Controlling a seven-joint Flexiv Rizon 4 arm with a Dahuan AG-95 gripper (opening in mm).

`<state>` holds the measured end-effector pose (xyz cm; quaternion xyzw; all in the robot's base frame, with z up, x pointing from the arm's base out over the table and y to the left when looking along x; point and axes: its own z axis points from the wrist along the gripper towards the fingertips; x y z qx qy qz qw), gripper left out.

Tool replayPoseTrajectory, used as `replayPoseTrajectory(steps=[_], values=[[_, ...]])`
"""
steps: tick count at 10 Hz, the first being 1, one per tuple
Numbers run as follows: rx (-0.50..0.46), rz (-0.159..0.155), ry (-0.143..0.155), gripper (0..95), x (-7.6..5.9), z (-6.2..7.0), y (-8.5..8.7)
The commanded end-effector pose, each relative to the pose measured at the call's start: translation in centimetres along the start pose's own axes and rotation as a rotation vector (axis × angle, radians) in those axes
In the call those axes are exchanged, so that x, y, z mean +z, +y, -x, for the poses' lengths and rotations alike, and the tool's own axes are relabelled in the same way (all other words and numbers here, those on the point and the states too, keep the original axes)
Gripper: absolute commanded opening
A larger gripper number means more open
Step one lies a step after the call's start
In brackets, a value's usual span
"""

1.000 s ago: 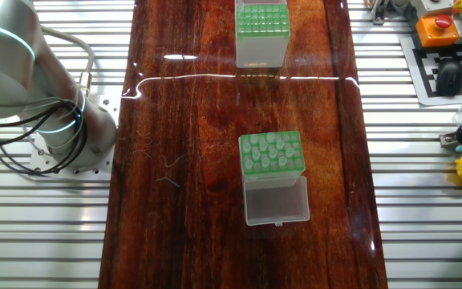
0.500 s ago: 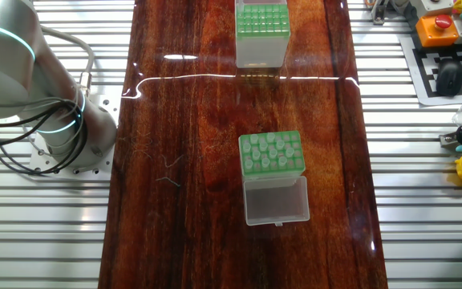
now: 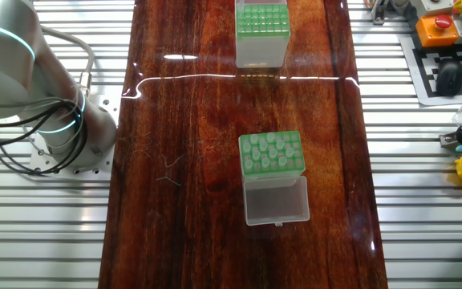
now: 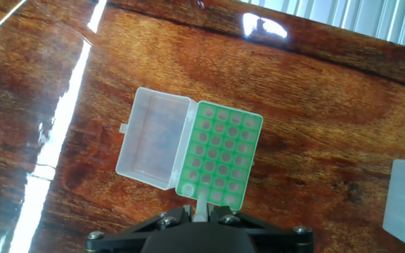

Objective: Transfer all large pipette tips from one holder to another

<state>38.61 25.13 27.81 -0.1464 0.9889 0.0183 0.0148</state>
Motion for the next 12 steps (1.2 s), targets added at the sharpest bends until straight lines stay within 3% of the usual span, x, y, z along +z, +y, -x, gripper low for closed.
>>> replayPoseTrajectory(steps=[1, 12], values=[[-0.005, -0.002, -0.004, 0.0, 0.4, 0.0, -0.2], [-0.013, -0.015, -0.027, 0.0, 4.1, 0.1, -0.7]])
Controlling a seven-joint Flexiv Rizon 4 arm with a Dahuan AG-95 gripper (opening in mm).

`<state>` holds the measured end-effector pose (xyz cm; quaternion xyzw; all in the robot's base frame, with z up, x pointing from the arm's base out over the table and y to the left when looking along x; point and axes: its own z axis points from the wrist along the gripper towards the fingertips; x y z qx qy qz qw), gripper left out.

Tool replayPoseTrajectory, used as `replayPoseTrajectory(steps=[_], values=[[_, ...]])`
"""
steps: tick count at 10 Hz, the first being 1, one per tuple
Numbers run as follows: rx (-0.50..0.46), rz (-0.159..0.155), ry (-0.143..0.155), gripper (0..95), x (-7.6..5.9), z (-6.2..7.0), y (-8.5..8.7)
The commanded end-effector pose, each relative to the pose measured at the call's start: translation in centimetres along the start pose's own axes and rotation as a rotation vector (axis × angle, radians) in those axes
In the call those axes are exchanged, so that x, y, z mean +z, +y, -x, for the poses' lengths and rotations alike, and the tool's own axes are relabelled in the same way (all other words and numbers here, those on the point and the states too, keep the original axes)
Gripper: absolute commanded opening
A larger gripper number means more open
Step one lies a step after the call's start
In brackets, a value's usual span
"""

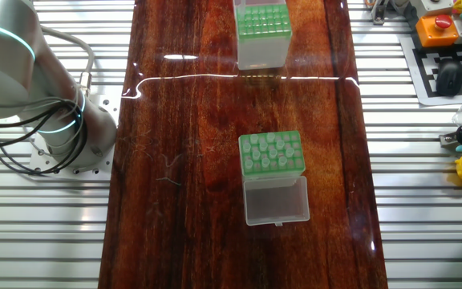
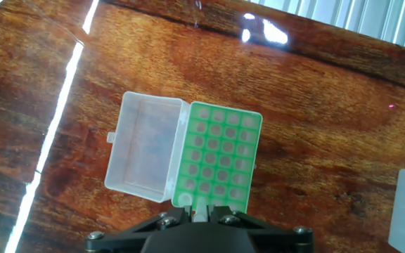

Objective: Transfer all large pipette tips from one holder to another

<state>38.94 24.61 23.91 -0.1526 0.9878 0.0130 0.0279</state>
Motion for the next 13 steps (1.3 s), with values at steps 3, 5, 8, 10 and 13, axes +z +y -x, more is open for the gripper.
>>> replayPoseTrajectory(steps=[3, 5, 8, 10, 13], values=[[0.005, -0.008, -0.002, 0.0, 0.8, 0.1, 0.0], [0.010, -0.007, -0.004, 19.0, 0.8, 0.1, 0.0], [0.007, -0.005, -0.008, 19.0, 0.8, 0.1, 0.0], [-0.005, -0.004, -0.010, 0.0, 0.4, -0.1, -0.6], [-0.016, 0.002, -0.010, 0.0, -0.8, -1.1, -2.5]])
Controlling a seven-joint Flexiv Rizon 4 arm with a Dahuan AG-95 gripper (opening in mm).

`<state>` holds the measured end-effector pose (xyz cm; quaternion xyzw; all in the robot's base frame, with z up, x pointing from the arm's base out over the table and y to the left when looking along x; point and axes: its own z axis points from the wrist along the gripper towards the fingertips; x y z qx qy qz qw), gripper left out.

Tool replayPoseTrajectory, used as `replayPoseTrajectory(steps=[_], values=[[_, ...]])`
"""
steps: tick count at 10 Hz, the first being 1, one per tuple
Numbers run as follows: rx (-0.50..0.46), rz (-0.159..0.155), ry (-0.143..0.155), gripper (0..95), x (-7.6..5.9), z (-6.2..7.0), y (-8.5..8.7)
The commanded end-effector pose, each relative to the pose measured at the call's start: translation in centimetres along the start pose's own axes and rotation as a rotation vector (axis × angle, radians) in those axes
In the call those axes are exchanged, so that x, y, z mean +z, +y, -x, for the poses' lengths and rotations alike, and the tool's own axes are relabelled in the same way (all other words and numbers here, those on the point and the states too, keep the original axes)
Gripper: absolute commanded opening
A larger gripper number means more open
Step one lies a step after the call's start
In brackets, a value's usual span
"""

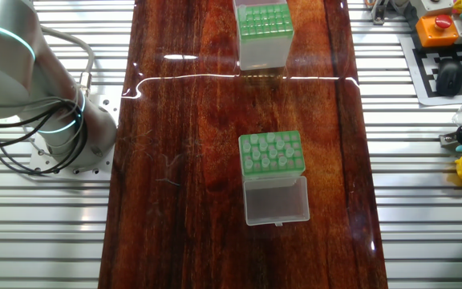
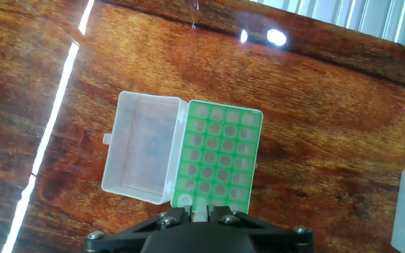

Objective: Transfer all large pipette tips from one holder to another

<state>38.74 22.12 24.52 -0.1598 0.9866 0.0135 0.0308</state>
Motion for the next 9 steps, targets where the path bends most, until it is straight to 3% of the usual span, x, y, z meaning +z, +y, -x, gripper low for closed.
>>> replayPoseTrajectory(steps=[1, 3, 5, 7, 8, 9], values=[[-0.002, 0.008, -0.007, 0.0, -0.1, -0.2, -0.2], [-0.011, 0.025, -0.016, 0.0, -0.1, -0.2, -0.2], [0.035, -0.007, -0.019, 0.0, -0.1, -0.2, -0.2], [0.064, -0.014, -0.020, 0.0, -0.1, -0.2, -0.2], [0.049, -0.006, -0.013, 0.0, -0.3, -0.2, -1.1], [0.032, 0.005, -0.008, 0.0, -0.8, -0.2, -3.3]])
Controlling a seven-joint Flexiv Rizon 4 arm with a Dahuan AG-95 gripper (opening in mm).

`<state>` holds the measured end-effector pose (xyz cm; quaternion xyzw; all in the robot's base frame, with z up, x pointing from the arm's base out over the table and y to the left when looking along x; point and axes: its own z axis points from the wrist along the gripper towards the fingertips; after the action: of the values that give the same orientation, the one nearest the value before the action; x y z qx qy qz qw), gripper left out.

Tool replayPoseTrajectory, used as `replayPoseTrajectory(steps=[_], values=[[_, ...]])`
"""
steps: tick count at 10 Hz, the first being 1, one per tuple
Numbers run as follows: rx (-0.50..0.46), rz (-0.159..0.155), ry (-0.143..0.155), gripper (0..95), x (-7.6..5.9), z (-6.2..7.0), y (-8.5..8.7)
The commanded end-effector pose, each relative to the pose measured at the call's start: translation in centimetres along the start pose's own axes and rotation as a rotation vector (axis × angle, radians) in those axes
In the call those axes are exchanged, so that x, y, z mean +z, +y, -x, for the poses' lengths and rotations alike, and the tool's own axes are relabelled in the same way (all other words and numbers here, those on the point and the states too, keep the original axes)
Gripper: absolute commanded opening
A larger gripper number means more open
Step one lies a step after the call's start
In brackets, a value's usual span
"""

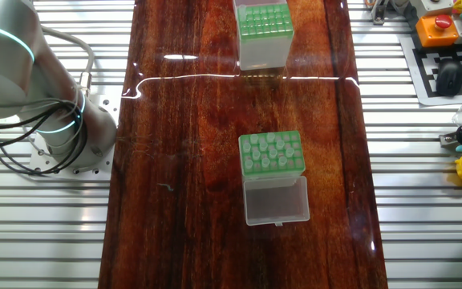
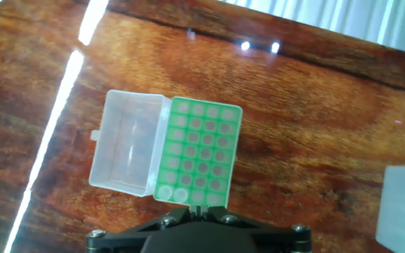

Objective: Transfer all large pipette tips from one holder to another

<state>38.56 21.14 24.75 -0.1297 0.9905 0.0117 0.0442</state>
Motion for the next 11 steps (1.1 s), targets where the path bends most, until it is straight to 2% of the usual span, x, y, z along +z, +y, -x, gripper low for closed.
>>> replayPoseTrajectory(steps=[1, 2, 3, 5, 7, 8, 9, 11], values=[[-0.042, 0.020, 0.024, 0.0, -0.6, 0.5, -3.9], [-0.103, 0.033, 0.026, 0.0, -1.0, 0.7, -8.3], [-0.113, 0.040, 0.024, 0.0, -1.1, 0.8, -9.3], [-0.145, 0.054, 0.032, 0.0, -1.1, 0.8, -9.3], [-0.141, 0.057, 0.017, 0.0, -1.1, 0.8, -9.3], [-0.077, 0.040, 0.013, 0.0, -1.1, 0.8, -9.3], [-0.037, 0.018, 0.026, 0.0, -1.1, 0.8, -9.3], [0.024, 0.000, 0.047, 0.0, -1.1, 0.8, -9.3]])
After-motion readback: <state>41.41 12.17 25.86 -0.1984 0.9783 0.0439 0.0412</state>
